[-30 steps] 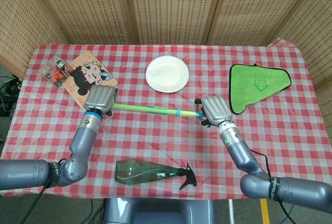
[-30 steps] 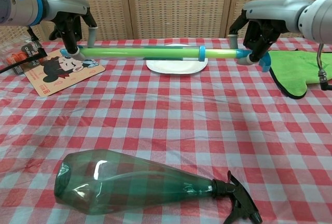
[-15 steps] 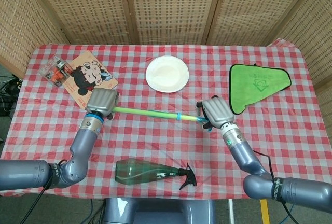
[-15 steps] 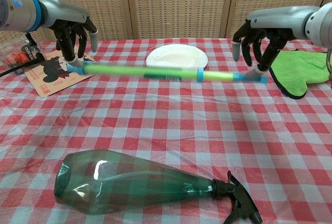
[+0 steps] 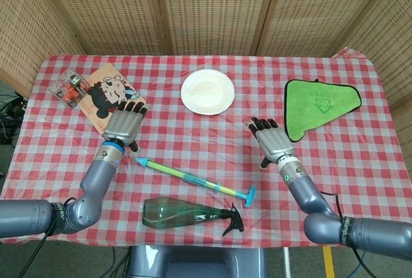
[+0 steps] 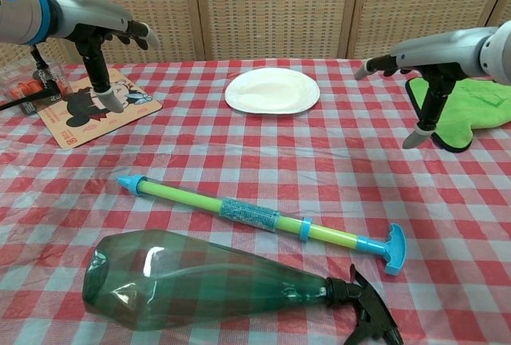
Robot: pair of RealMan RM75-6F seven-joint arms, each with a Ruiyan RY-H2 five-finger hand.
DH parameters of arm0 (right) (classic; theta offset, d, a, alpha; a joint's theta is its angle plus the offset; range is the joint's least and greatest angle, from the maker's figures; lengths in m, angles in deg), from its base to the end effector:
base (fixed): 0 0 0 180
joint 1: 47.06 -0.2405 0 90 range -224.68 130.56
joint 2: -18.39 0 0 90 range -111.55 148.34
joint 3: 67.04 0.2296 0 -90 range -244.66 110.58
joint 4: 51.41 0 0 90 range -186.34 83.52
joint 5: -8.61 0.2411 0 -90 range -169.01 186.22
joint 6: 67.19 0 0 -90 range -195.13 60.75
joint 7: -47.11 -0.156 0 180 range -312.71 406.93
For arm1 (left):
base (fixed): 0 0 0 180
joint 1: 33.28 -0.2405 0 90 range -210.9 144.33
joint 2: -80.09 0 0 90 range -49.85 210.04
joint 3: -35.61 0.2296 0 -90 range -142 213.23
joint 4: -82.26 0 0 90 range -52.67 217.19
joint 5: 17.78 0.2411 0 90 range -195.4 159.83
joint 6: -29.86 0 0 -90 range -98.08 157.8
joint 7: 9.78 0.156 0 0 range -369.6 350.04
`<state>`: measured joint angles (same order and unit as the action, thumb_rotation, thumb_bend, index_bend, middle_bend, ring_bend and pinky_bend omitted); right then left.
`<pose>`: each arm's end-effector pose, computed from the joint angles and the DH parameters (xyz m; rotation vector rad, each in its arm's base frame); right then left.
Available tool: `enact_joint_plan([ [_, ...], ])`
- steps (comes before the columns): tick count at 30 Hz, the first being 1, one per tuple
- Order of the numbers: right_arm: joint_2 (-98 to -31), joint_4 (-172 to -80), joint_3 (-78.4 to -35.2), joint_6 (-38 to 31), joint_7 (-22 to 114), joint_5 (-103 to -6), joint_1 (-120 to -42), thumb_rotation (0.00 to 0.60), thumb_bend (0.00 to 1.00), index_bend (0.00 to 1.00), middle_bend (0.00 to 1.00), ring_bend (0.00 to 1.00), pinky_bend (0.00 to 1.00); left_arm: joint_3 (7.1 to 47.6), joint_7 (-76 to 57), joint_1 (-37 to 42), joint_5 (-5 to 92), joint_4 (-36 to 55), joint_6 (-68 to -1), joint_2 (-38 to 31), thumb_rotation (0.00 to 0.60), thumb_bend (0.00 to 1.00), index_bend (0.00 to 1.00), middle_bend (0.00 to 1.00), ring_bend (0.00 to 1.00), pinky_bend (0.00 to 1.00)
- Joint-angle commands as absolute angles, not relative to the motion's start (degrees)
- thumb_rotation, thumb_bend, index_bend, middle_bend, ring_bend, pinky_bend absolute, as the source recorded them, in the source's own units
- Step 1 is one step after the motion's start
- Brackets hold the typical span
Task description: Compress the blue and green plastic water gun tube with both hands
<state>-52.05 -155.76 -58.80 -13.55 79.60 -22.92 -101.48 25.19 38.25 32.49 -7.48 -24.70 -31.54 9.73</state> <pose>-0.1094 -0.3508 0.0072 1.8272 -1.0798 0.6658 -0.0704 0.3655 0.0180 -1.7644 -0.9817 -0.5129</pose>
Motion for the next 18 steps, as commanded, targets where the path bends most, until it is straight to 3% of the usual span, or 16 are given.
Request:
enact_joint_plan([
  [1, -51.89, -155.85, -59.09, -13.1, 79.39, -23.28, -101.32, 0.6, 0.14, 0.0, 0.0, 0.0, 0.0, 25.37, 36.95, 31.68, -6.09, -25.62, -31.68, 10.44, 0.6, 0.1, 0.0, 0.0, 0.0, 0.0],
  [9, -50.9, -156.88, -60.93, -8.58, 76.79, -30.05, -97.47, 0.6, 0.14, 0.0, 0.0, 0.0, 0.0, 27.45, 27.71, 23.88, 10.16, -30.31, -37.2, 12.89, 0.6, 0.1, 0.0, 0.0, 0.0, 0.0],
  [15, -51.74, -157.12, -64.53, 2.37, 71.29, -45.35, -88.94, 0.6, 0.14, 0.0, 0.0, 0.0, 0.0, 34.18, 19.86, 12.21, 33.24, -30.66, -49.9, 12.48, 0.6, 0.1, 0.0, 0.0, 0.0, 0.0],
  [18, -52.22, -156.62, -65.48, 5.47, 69.79, -49.58, -86.6, 0.6, 0.14, 0.0, 0.0, 0.0, 0.0, 36.06, 19.04, 9.35, 38.39, -29.34, -53.35, 11.61, 0.6, 0.1, 0.0, 0.0, 0.0, 0.0],
])
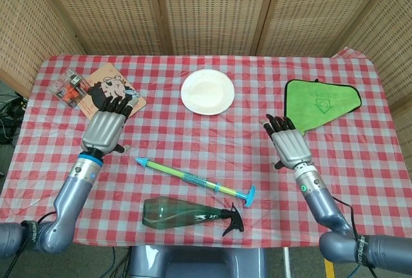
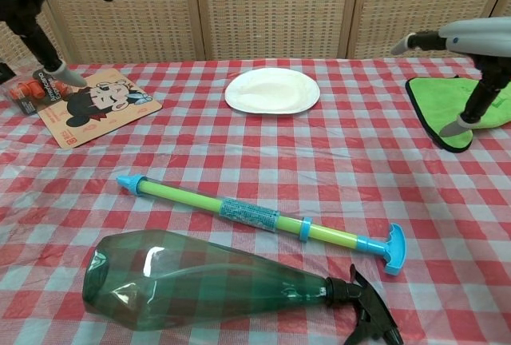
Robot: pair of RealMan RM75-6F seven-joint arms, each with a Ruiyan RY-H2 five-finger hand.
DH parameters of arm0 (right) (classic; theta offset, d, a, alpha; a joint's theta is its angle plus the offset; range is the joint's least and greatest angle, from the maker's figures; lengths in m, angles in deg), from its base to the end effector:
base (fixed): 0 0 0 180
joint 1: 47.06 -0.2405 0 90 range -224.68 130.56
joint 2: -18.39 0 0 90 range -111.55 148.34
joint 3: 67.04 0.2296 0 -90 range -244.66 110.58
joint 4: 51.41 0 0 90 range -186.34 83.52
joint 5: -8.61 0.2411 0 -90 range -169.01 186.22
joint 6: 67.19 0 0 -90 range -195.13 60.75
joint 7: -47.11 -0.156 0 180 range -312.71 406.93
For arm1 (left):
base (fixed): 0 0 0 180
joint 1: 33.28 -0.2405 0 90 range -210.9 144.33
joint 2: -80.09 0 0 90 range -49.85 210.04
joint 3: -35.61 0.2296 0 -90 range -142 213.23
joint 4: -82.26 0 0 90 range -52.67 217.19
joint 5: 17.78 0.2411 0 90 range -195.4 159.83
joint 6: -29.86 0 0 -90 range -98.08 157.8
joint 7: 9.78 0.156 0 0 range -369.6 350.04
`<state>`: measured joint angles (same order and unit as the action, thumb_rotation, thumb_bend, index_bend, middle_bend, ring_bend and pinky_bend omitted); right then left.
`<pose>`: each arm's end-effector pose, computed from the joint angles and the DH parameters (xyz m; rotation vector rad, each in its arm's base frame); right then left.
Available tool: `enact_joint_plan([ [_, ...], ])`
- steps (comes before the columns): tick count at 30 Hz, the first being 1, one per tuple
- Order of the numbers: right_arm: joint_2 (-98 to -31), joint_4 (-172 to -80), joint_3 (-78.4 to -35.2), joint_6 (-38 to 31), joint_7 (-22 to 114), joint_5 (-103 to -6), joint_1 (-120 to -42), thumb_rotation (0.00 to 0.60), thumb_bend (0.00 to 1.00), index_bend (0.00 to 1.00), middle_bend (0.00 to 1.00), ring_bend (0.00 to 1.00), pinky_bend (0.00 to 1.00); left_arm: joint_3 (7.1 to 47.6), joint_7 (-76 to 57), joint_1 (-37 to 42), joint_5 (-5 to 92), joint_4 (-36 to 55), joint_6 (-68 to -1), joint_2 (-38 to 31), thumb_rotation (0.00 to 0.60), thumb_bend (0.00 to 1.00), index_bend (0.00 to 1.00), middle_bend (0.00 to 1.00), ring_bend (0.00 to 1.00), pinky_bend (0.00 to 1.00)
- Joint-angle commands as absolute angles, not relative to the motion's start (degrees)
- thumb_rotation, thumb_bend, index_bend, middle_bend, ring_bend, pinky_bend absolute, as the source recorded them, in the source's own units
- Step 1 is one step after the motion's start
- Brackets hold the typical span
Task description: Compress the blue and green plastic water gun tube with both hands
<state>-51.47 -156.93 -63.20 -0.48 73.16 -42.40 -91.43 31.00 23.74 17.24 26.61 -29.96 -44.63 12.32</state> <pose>-0.1413 -0.3232 0.0327 1.7277 -0.9278 0.8096 -0.1015 0.3263 0.0533 -1.6772 -0.8208 -0.8272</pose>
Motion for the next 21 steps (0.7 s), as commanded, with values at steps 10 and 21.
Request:
enact_joint_plan([
  [10, -53.25, -153.94, -71.13, 19.96, 65.54, -66.21, -74.52, 0.6, 0.14, 0.0, 0.0, 0.0, 0.0, 46.08, 10.6, -7.99, 58.38, -19.85, -69.18, 6.22, 0.6, 0.1, 0.0, 0.0, 0.0, 0.0],
  [21, -54.75, -149.53, -74.1, 26.18, 61.6, -75.43, -66.38, 0.6, 0.14, 0.0, 0.0, 0.0, 0.0, 47.99, 6.68, -17.74, 66.42, -11.24, -74.35, 2.37, 0.6, 0.1, 0.0, 0.0, 0.0, 0.0],
])
